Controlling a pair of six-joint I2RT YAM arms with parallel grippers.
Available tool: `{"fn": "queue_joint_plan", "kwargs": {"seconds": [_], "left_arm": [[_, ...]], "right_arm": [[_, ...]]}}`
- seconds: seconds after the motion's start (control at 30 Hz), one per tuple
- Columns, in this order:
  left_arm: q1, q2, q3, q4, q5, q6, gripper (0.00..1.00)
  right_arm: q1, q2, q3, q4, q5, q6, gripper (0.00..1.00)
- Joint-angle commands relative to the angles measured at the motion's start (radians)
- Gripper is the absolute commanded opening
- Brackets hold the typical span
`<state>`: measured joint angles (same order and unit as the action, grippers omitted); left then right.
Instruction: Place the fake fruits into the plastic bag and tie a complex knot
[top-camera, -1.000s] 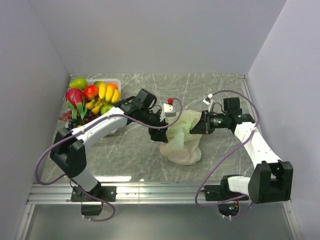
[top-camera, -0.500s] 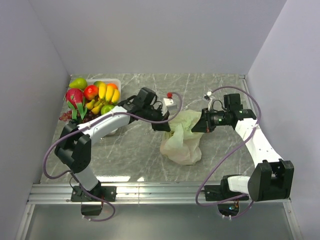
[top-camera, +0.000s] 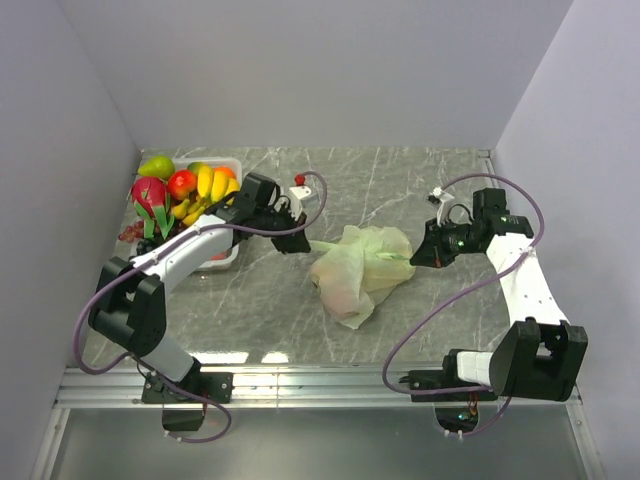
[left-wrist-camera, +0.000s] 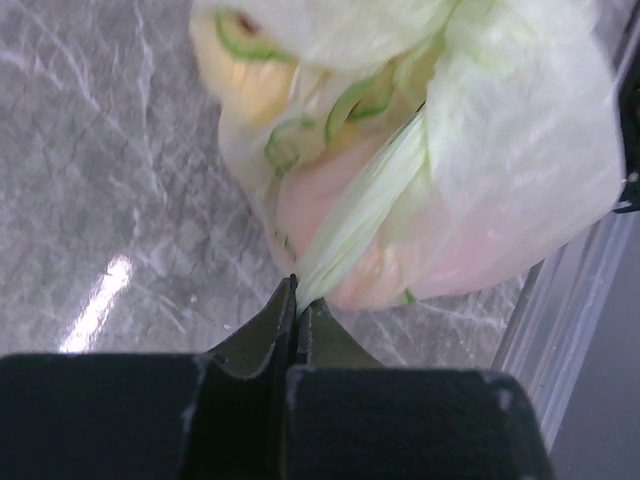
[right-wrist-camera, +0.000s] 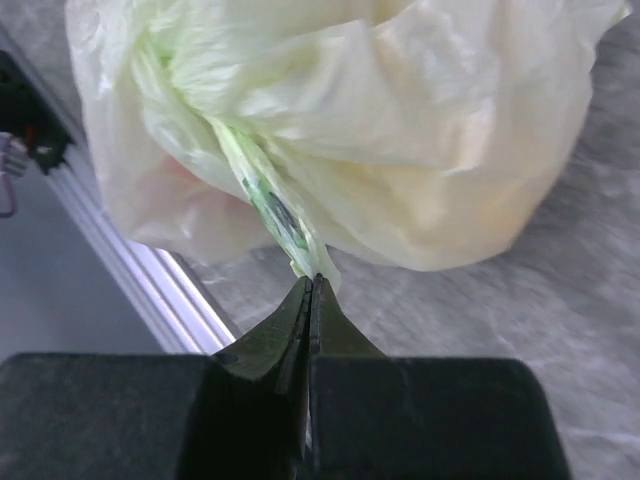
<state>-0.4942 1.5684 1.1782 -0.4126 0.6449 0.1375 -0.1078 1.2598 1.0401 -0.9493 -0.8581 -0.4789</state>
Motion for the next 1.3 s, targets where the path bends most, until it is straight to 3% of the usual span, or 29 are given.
{"fn": "queue_joint_plan", "kwargs": {"seconds": [0.0,0.3,0.5,0.57,0.6,0.63,0.7,0.73,0.8,0.83,1.0,1.13,1.27], "left_arm": [[0.036,-0.033,-0.040,-0.055,-0.155,0.036,0.00],[0.045,-0.050,-0.126,-0.002,-0.257,0.108,0.00],[0.042,-0.084,-0.106,0.021,-0.159,0.148,0.00],[0.036,-0.093,-0.065,0.003,-0.107,0.169,0.18],[0.036,-0.097,-0.051,-0.002,-0.090,0.175,0.34],[0.036,-0.108,-0.028,-0.006,-0.058,0.178,0.43],[0.036,-0.125,-0.009,-0.006,-0.036,0.178,0.64],[0.034,-0.142,0.004,-0.005,-0.033,0.174,0.93],[0.036,-0.157,0.020,-0.017,-0.011,0.174,0.99],[0.039,-0.171,0.027,-0.017,-0.008,0.168,0.99],[0.043,-0.231,-0.017,0.000,0.015,0.232,0.99],[0.046,-0.219,-0.028,-0.089,0.050,0.417,0.99],[0.043,-0.137,0.000,-0.162,0.064,0.548,0.94]], "right_arm": [[-0.072,0.006,-0.008,-0.030,0.213,-0.130,0.00],[-0.118,-0.014,-0.078,0.024,0.320,-0.188,0.00],[-0.107,-0.019,-0.061,-0.005,0.229,-0.191,0.00],[-0.084,-0.004,-0.028,-0.054,0.190,-0.201,0.00],[-0.073,0.003,0.003,-0.096,0.176,-0.217,0.00],[-0.070,0.010,0.014,-0.111,0.165,-0.221,0.23],[-0.063,0.009,0.049,-0.138,0.146,-0.231,0.47],[-0.059,-0.006,0.055,-0.135,0.152,-0.230,0.65],[-0.038,-0.023,0.072,-0.137,0.180,-0.248,0.76],[-0.026,-0.036,0.075,-0.141,0.194,-0.254,0.81],[0.071,-0.086,0.035,-0.086,0.286,-0.273,0.82],[0.195,-0.106,-0.014,-0.010,0.389,-0.270,0.79],[0.229,-0.065,-0.051,0.044,0.455,-0.282,0.74]]}}
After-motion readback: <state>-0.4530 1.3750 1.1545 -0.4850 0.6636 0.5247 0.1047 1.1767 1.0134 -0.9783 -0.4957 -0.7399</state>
